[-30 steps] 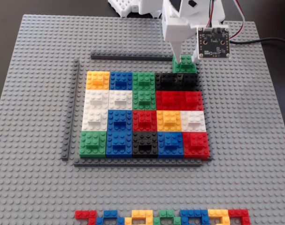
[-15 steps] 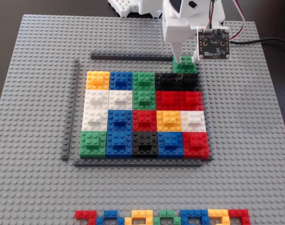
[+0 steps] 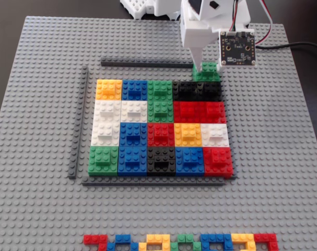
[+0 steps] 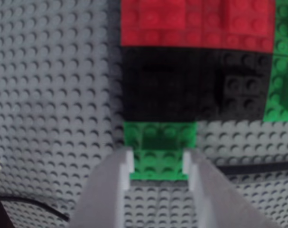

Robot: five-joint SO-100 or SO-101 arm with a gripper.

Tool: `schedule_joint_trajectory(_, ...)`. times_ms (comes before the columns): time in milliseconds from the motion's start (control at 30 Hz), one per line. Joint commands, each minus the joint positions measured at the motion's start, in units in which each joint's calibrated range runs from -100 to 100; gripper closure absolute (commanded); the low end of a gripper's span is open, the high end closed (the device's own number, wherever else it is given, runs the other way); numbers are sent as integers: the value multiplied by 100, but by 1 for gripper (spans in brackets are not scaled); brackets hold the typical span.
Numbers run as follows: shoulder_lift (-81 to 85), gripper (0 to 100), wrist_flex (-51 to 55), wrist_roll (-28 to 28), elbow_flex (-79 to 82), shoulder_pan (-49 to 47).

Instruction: Grab the cube and place it into the grid

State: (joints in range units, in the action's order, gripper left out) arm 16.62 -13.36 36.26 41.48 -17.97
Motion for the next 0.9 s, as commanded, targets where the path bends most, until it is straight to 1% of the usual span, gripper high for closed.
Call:
schedule_joint_trajectory(0,169,85,-13,-54,-175,18)
schedule_joint_trajectory(300,272,83,41,-63,-184,40)
schedule_joint_trajectory(567,530,83,295,-78,-600,62)
schedule_joint_trajectory(767,960,78,491,20,-936,151)
schedule_joint_trajectory(867,1235,78,608,63,-1099,188)
